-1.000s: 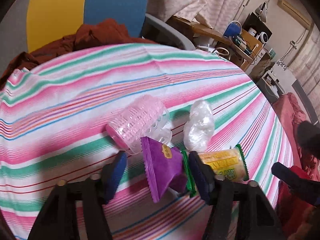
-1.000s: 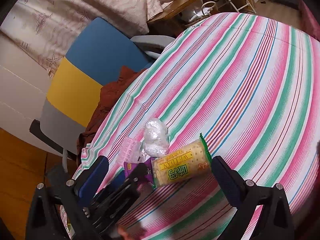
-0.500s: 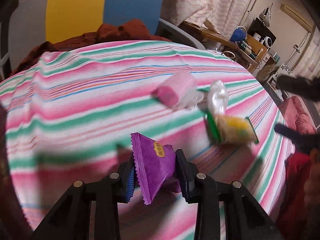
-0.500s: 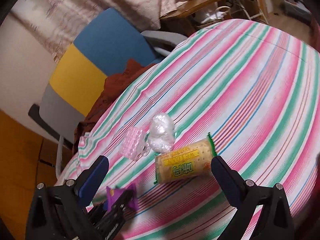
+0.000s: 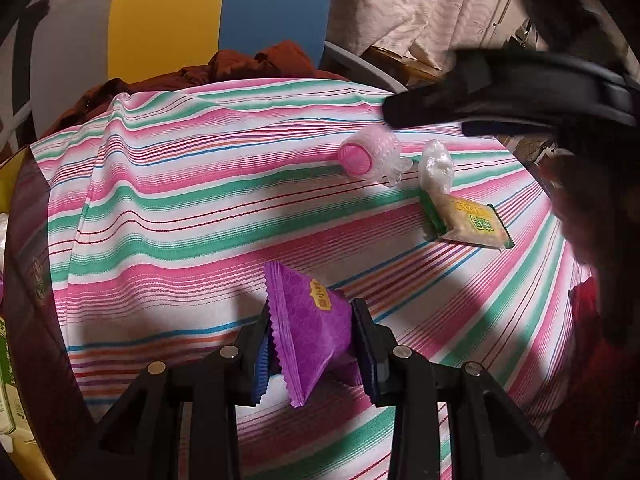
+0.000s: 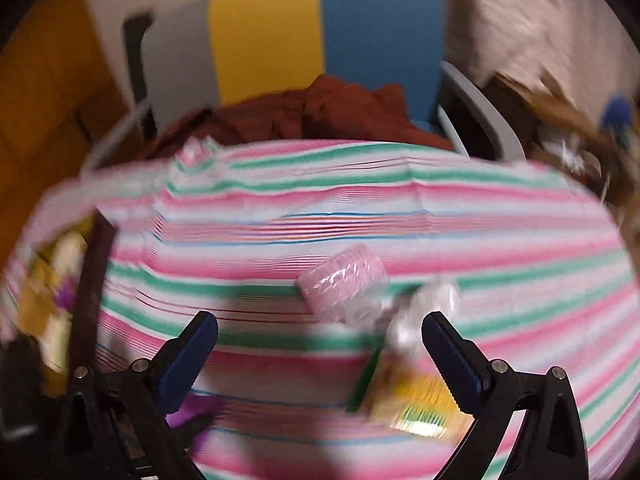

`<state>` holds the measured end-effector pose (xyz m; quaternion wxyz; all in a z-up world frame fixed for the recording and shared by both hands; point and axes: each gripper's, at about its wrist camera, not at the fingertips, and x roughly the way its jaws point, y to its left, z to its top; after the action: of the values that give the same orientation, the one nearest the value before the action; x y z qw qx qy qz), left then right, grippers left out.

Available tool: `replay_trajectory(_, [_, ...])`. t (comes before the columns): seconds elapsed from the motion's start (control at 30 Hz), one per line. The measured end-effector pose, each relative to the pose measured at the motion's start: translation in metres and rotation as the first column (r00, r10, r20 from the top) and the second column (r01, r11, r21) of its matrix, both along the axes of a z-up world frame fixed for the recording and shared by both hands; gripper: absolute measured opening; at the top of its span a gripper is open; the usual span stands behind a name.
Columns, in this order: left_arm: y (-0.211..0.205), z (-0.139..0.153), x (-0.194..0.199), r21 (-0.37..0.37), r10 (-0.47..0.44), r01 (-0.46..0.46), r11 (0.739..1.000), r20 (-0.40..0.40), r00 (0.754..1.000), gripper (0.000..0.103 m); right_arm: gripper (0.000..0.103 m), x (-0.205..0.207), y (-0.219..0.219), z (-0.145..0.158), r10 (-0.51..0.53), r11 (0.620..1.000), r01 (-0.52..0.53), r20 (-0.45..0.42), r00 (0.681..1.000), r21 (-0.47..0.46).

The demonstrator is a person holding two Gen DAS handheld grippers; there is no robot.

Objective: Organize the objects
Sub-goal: 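Grasp the purple snack packet with the left gripper, then grasp the pink hair roller with right gripper while left gripper holds purple packet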

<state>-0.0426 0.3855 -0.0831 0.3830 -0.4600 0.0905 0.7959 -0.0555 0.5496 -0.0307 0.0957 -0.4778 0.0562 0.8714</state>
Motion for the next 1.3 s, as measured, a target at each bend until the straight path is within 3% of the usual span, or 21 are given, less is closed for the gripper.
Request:
replay_trajectory(0.2, [0.002,-0.002,-0.003,0.006,0.003,-0.003,1.000,0.013,1.000,0.035,0.102,-0.043,0.016,-0.031,0.005,0.999,-0.008,0.100,0.995,0.033])
replay_trajectory(0.23, [0.002,-0.002,-0.004,0.006,0.004,-0.004,1.000,0.014,1.000,0.035,0.098,-0.047,0.019,-0.035,0.003,1.000,-0.006,0.108,0.994,0.030])
replay_trajectory(0.27, [0.003,-0.002,-0.004,0.004,0.004,-0.004,1.000,0.012,1.000,0.035,0.080,-0.050,0.020,-0.038,0.003,1.000,-0.006,0.122,0.993,0.029])
replay_trajectory(0.3, [0.004,-0.003,-0.003,0.002,0.003,-0.003,1.000,0.007,1.000,0.035,0.074,-0.052,0.021,-0.041,0.002,1.000,-0.005,0.134,0.991,0.023])
replay_trajectory(0.6, [0.004,-0.003,-0.001,-0.007,-0.009,0.009,1.000,-0.023,1.000,0.034,0.074,-0.018,-0.002,-0.025,-0.011,0.996,0.018,0.080,0.997,-0.082])
replay_trajectory(0.9, [-0.014,0.015,0.011,-0.019,0.011,-0.012,1.000,-0.059,0.998,0.033,0.074,0.018,-0.026,-0.011,-0.120,0.975,0.116,-0.013,0.993,-0.188])
replay_trajectory(1.3, [-0.076,0.076,0.041,0.032,0.090,-0.086,0.996,-0.212,0.973,0.033,0.074,0.012,-0.055,-0.027,-0.010,0.997,0.012,0.016,1.000,-0.075])
